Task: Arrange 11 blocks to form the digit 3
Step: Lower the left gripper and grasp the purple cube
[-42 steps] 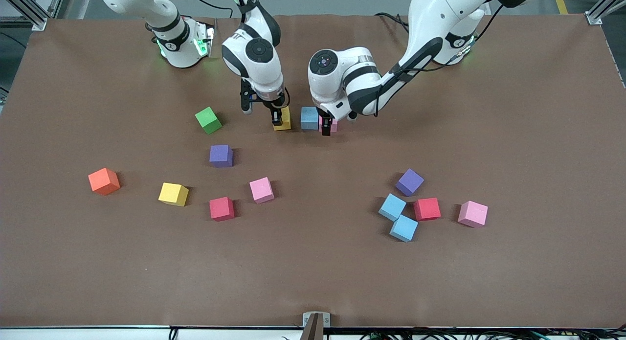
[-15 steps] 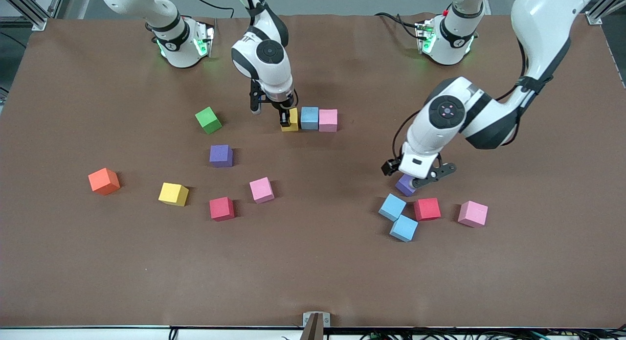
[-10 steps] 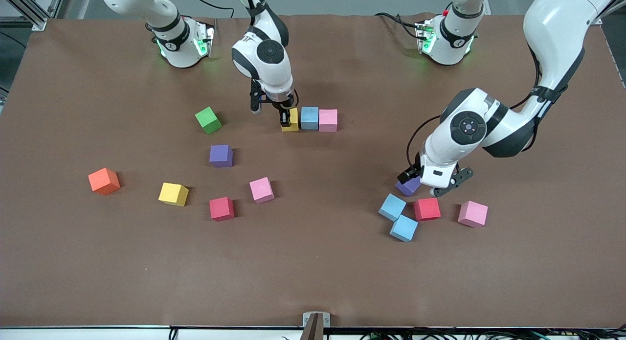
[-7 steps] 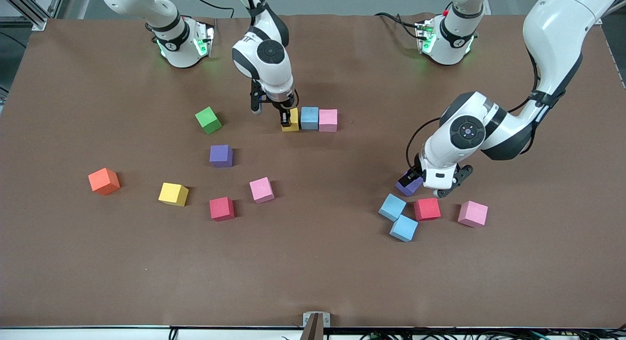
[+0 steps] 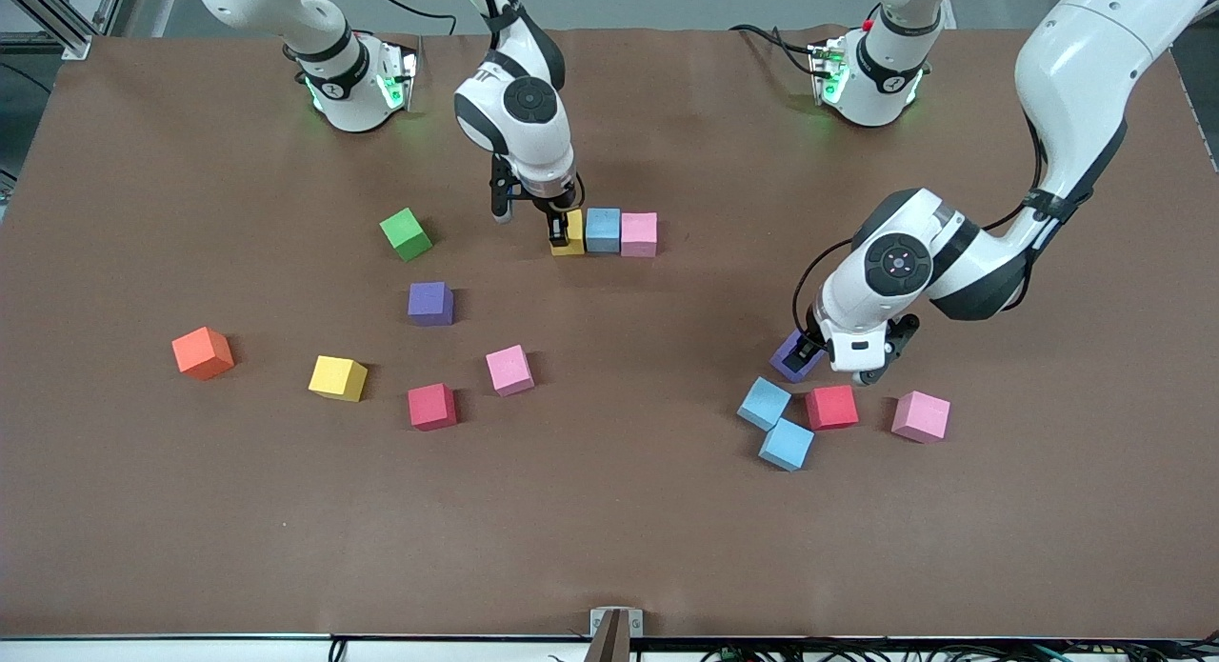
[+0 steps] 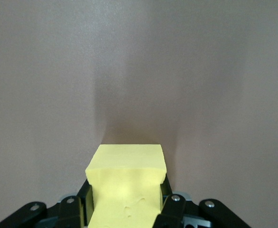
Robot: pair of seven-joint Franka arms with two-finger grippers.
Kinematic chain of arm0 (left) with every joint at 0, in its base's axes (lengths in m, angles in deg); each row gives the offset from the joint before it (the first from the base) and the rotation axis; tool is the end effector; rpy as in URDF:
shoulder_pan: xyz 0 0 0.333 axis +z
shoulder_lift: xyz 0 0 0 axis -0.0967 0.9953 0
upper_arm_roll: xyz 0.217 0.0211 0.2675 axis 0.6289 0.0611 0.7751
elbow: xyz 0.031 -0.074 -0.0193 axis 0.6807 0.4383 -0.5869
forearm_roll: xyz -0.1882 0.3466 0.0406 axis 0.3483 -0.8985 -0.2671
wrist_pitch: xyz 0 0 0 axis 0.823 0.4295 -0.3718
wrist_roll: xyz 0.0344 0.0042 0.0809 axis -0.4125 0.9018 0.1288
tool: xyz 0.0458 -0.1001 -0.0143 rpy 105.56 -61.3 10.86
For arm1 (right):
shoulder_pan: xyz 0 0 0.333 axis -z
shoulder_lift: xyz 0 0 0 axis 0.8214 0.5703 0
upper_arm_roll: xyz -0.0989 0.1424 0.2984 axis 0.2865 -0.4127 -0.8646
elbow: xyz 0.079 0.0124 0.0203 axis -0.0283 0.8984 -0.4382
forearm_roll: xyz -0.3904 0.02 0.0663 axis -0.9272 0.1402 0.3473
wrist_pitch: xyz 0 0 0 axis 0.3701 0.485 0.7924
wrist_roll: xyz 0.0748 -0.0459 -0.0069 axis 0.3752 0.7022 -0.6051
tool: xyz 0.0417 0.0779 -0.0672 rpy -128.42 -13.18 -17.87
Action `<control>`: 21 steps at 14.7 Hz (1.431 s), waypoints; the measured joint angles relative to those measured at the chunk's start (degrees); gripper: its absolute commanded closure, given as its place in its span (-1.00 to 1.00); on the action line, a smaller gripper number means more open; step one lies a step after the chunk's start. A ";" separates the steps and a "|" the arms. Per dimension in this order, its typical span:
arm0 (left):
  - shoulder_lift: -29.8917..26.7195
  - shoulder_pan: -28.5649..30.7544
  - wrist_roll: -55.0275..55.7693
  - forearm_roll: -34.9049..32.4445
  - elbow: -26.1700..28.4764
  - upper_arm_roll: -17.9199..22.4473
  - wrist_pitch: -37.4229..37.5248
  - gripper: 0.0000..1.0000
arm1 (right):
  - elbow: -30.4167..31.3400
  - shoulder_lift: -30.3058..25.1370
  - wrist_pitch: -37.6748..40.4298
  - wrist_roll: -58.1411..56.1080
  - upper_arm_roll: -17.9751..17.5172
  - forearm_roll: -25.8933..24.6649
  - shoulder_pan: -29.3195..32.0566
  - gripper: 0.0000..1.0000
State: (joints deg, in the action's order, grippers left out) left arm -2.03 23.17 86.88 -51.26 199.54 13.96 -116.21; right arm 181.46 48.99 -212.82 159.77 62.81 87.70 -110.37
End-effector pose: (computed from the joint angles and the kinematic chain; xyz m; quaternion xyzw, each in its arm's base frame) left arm 0.5785 -0.2102 0.2700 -0.9125 -0.4075 0.0279 0.0245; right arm 0.3320 0.4397 0.2348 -0.7300 0.6834 0.0047 0.0111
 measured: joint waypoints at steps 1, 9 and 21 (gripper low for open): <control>0.61 0.00 0.44 -1.17 0.01 0.01 -0.39 -1.00 | -0.05 0.03 0.05 0.00 0.00 0.00 -0.01 0.94; 3.76 -0.15 1.18 -5.06 0.04 0.99 -3.15 -1.00 | -0.16 0.08 0.21 0.03 0.02 0.00 -0.02 -0.14; 6.56 -1.01 1.19 -8.39 0.04 2.10 -5.77 -0.84 | -1.70 1.60 2.16 -2.43 -0.02 -0.05 -0.39 -1.00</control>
State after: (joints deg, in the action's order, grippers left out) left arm 4.52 22.16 88.07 -59.65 199.58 16.06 -121.98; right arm 179.76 50.59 -210.66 157.35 62.79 87.65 -110.75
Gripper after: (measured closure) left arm 0.000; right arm 0.000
